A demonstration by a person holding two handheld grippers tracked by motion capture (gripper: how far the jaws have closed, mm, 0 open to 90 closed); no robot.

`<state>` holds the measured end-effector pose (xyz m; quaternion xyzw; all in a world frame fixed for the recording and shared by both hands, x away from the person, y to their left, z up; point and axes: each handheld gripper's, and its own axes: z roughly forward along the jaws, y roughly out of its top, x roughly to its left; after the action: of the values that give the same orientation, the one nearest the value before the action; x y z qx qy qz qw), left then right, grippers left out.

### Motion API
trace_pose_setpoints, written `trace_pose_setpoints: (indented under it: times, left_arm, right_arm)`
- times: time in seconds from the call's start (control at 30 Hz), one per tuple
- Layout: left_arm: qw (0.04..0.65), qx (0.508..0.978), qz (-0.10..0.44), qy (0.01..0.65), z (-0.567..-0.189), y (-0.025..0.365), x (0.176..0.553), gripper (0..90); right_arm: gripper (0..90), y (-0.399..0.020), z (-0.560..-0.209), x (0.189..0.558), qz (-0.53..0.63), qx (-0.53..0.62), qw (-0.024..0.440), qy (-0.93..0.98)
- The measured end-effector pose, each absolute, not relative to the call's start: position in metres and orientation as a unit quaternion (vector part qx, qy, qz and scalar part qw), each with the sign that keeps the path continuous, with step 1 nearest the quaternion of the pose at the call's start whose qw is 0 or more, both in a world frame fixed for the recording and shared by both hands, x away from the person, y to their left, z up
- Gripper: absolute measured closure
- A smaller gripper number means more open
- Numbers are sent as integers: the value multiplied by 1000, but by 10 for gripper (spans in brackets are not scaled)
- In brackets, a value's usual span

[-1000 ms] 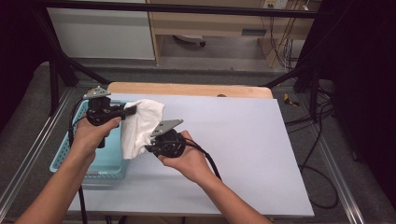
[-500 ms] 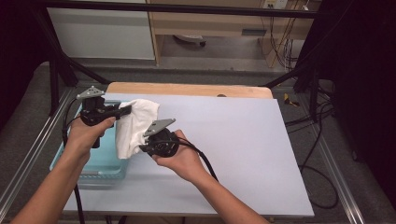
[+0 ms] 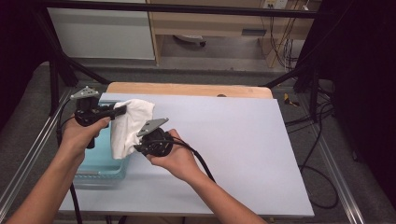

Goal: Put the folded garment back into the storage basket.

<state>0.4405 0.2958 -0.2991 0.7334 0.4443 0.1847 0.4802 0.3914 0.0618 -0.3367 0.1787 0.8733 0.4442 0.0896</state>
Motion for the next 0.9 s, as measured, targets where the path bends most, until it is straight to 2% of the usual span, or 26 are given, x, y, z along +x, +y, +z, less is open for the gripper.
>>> trace_pose_setpoints:
  times: [0.9]
  left_arm:
    - [470,731,194,455,-295,325,432,700]
  right_arm:
    - [830,93,-335,387,442,168,88,876]
